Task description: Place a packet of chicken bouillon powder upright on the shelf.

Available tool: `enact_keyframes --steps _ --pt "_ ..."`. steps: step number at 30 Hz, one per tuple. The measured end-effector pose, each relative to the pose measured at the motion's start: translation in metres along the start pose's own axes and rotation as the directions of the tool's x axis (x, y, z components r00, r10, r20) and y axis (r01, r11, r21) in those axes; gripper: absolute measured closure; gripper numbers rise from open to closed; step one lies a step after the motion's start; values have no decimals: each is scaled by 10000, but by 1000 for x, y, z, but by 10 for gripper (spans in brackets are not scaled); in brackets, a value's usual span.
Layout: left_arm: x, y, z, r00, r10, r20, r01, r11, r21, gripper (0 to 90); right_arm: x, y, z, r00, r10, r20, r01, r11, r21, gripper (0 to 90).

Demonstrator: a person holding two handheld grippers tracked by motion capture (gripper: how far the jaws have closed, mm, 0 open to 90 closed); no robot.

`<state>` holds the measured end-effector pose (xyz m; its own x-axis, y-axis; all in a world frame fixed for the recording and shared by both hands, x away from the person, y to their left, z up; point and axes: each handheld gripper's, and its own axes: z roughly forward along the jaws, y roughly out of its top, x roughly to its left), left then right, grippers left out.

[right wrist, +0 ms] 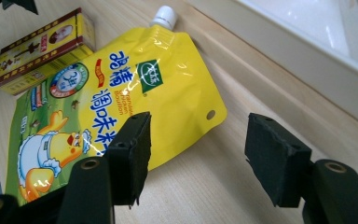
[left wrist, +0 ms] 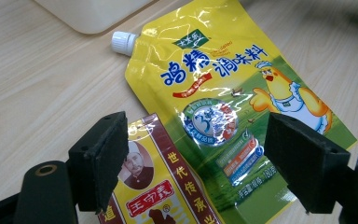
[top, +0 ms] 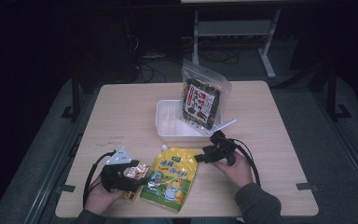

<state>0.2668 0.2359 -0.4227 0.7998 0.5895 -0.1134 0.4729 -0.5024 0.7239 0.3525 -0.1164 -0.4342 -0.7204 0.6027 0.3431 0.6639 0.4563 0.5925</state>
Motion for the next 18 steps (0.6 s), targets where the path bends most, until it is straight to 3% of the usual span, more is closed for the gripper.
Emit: enact_keyframes --steps 9,18 --pt "-1 1 1 10000 78 5 -78 10000 58 213 -6 -1 15 9973 624 -391 -602 9966 560 453" --pt "-1 1 2 10000 81 -3 -81 9999 75 213 -10 0 26 9901 1052 -926 -982 9922 771 591"
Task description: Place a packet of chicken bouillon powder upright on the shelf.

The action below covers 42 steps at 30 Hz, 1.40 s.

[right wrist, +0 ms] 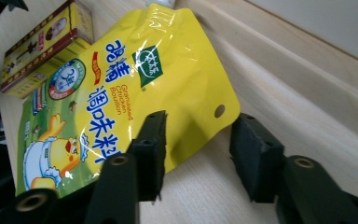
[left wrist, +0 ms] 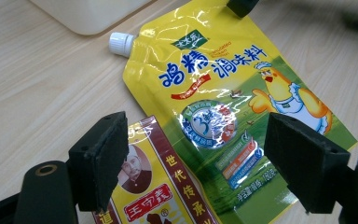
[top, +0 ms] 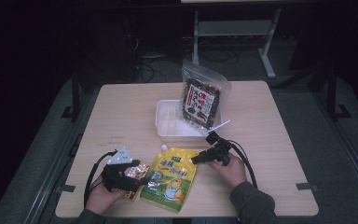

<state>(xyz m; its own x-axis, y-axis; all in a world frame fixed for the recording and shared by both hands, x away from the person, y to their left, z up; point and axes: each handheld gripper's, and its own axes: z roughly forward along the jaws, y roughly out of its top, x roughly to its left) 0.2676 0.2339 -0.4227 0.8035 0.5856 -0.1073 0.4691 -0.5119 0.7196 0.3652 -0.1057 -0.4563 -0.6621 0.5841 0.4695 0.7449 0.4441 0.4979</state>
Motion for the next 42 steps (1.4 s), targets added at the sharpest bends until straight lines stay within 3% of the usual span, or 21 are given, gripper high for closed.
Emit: enact_keyframes --steps 9,15,26,34,42 --pt "0 0 1 10000 7 11 -7 10000 24 213 -3 0 3 9970 357 -688 -341 9991 234 764" --pt "0 0 2 10000 -3 35 3 10000 43 213 -1 0 -1 9967 118 -802 -99 9997 237 884" --pt "0 1 5 9998 -97 165 97 9999 30 218 9 -2 -16 9976 -222 -656 226 9997 52 896" --pt "0 3 8 9993 -199 316 199 9998 -4 218 19 -5 -34 9961 -608 -633 579 9973 -457 896" --pt "-5 9 16 9979 -38 653 33 10000 78 217 31 -4 -59 9929 -1089 -484 1034 9893 -1030 897"
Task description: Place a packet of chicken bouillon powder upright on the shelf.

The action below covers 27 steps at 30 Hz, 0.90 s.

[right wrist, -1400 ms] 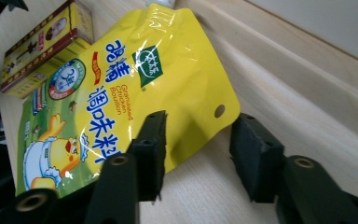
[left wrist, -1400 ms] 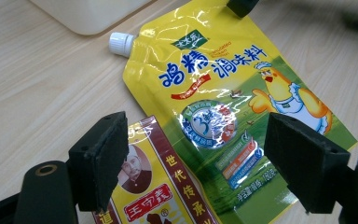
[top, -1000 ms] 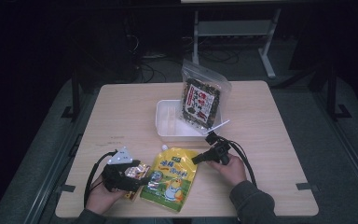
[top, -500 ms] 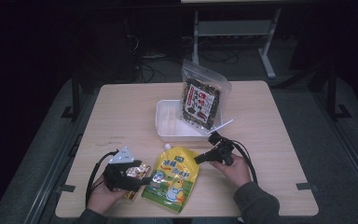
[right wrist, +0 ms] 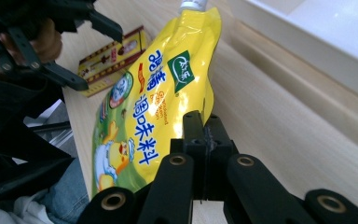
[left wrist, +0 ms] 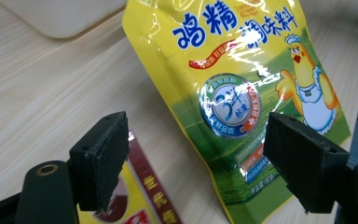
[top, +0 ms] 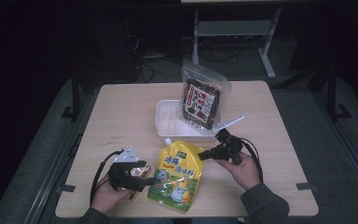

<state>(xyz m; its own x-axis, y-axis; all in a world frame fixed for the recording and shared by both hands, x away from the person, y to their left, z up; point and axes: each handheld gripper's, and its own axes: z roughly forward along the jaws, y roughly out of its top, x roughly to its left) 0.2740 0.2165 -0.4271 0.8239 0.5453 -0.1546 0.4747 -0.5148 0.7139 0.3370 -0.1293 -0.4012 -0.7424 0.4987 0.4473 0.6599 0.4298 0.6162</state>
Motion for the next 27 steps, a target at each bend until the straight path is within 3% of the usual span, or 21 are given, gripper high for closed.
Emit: enact_keyframes --steps 7,14,16,19,22,25,27 --pt "1 7 12 9986 -169 491 167 9999 39 219 10 6 -16 9992 -395 8 395 9981 -483 898" --pt "5 10 24 9907 -633 1207 636 9980 17 217 19 11 -23 9966 -827 55 829 9936 -770 898" --pt "4 11 25 9893 -598 1329 598 9982 45 239 21 12 -24 9960 -891 22 890 9923 -860 898" --pt "4 11 26 9822 -660 1757 657 9978 78 291 23 13 -25 9948 -1017 -33 1009 9900 -984 898" --pt "7 11 28 9682 -930 2322 951 9955 21 358 26 14 -27 9938 -1114 -28 1104 9880 -1076 898" --pt "7 10 28 9584 -993 2675 1033 9947 -9 440 31 14 -29 9924 -1227 -25 1215 9854 -1194 898" --pt "7 10 27 9574 -962 2722 1021 9947 -76 501 33 14 -30 9914 -1307 3 1298 9840 -1222 898"
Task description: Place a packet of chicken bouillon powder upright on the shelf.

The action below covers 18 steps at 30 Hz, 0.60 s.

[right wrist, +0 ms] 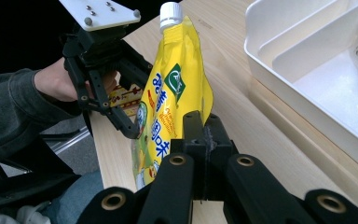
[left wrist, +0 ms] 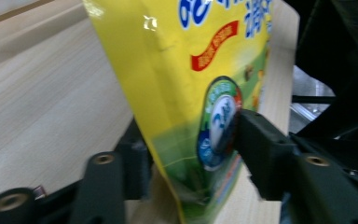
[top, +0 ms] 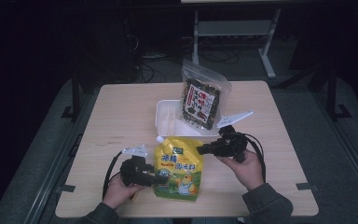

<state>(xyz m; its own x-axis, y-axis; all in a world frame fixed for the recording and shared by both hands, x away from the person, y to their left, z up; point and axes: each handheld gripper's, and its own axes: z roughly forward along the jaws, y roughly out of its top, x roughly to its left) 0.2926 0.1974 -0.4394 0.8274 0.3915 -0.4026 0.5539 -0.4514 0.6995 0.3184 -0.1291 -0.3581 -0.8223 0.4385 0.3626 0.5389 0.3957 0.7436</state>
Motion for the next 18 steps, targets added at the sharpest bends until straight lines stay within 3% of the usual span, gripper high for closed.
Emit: enact_keyframes --steps 10,18 --pt "3 -2 -8 9991 -102 420 116 9994 -334 718 1 1 -3 9999 -45 -127 43 9999 -146 898" --pt "1 -2 -9 9991 -84 406 97 9994 -320 764 -1 2 -5 9997 -68 -249 67 10000 -55 890"
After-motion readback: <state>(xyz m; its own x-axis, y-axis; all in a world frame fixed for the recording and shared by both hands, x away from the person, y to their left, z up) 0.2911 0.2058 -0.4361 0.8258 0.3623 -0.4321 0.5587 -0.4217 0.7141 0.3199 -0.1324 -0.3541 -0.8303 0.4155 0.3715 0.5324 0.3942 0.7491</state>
